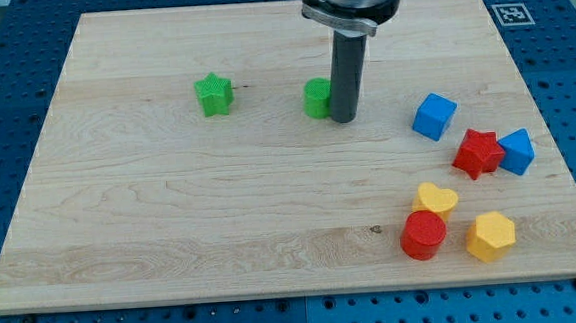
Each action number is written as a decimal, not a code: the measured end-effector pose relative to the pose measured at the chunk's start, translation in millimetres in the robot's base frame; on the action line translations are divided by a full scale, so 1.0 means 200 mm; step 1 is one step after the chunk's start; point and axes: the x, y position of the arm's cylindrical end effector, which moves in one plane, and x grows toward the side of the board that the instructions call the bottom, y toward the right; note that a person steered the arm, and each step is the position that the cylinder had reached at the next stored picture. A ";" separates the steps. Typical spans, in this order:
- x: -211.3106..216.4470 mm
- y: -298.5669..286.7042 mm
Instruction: Push the blue cube diagonal to the top left of the blue triangle
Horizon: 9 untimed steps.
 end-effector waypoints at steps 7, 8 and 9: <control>0.29 0.75; 0.29 0.71; 0.28 0.66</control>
